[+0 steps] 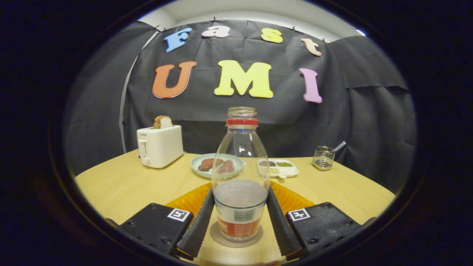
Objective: Take the bottle from table, then pour the juice into the cup, finally place the bottle on the coaster
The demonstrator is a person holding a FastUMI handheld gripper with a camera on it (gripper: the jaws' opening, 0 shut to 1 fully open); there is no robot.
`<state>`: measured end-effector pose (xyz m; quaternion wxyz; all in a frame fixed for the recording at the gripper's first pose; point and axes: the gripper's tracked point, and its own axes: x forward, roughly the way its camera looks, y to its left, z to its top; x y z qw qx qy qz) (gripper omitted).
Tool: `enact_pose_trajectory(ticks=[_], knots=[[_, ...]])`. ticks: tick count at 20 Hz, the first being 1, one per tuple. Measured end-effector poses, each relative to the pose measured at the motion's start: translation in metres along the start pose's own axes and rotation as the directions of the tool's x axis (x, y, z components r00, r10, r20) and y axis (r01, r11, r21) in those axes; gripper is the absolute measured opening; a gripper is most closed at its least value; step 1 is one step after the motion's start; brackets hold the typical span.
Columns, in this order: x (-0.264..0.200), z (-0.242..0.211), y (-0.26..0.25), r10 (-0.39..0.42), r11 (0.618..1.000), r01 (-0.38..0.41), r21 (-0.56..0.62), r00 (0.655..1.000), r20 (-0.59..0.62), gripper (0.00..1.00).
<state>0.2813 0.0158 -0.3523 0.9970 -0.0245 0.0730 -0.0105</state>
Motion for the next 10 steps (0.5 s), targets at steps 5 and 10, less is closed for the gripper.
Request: enact_pose_trajectory(ticks=[5,10], knots=[[-0.005,-0.002,0.004,0.029,0.999,-0.029,0.041,1.0,0.005,0.98],[-0.023,0.018,0.0,0.006,0.999,-0.006,0.032,1.0,0.009,1.0]])
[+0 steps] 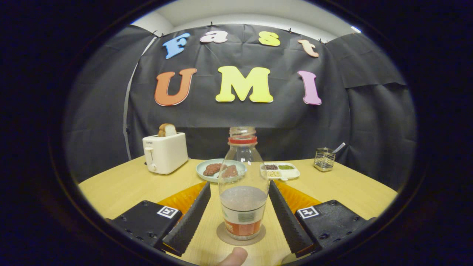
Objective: Take the bottle from table, then pour the juice into the cup, finally place the bottle on the coaster
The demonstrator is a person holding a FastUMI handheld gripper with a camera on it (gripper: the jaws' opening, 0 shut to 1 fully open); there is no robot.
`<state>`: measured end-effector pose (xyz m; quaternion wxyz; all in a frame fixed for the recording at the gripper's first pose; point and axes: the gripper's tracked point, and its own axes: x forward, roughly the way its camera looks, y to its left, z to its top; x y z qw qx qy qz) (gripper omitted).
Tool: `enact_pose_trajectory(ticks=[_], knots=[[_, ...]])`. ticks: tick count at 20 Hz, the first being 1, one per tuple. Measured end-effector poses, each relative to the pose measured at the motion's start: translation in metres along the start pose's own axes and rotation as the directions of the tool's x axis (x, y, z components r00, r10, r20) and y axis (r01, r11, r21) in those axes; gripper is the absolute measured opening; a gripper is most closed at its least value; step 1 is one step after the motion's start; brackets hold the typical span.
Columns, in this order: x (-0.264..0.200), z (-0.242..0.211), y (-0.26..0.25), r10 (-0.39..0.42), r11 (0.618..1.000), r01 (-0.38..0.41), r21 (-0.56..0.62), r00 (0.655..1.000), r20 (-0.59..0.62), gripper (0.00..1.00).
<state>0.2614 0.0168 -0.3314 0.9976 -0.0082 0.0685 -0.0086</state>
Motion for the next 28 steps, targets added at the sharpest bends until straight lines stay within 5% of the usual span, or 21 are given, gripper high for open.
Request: enact_pose_trajectory(ticks=[7,17,28], knots=[[-0.063,0.061,-0.004,0.022,0.999,-0.024,0.037,0.998,0.064,1.0],[-0.21,0.146,-0.022,0.017,0.999,-0.024,0.044,0.988,0.155,1.0],[-0.298,0.143,-0.008,0.051,0.997,-0.054,0.051,0.997,0.06,1.0]])
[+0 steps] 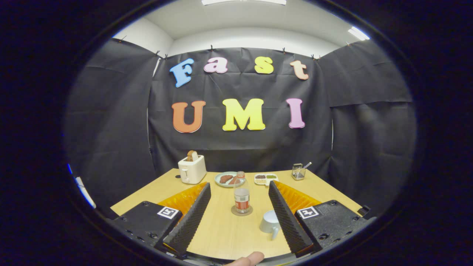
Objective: Take the bottle from table, then pour the juice into the cup, finally place the bottle on the coaster
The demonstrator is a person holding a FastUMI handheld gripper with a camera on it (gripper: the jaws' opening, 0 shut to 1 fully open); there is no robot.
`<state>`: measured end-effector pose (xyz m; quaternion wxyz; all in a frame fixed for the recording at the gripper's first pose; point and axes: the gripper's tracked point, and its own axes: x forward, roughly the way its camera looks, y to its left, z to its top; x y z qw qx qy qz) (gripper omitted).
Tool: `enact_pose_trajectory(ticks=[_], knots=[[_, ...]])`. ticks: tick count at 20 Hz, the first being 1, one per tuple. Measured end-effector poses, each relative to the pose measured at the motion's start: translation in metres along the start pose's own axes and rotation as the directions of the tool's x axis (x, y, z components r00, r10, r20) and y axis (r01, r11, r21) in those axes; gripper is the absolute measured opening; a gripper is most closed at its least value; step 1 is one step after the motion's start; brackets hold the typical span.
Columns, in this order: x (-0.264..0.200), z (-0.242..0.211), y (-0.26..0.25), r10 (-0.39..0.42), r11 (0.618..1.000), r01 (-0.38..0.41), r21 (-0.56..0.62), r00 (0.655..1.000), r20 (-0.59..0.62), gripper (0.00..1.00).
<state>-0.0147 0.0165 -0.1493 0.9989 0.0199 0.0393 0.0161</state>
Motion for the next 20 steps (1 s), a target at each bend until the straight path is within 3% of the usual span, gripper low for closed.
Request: enact_pose_trajectory(ticks=[10,20], knots=[[-0.06,0.042,0.0,-0.017,0.995,0.017,-0.097,1.0,0.0,1.0],[-0.092,0.054,0.006,-0.022,0.997,0.022,-0.076,1.0,-0.001,1.0]])
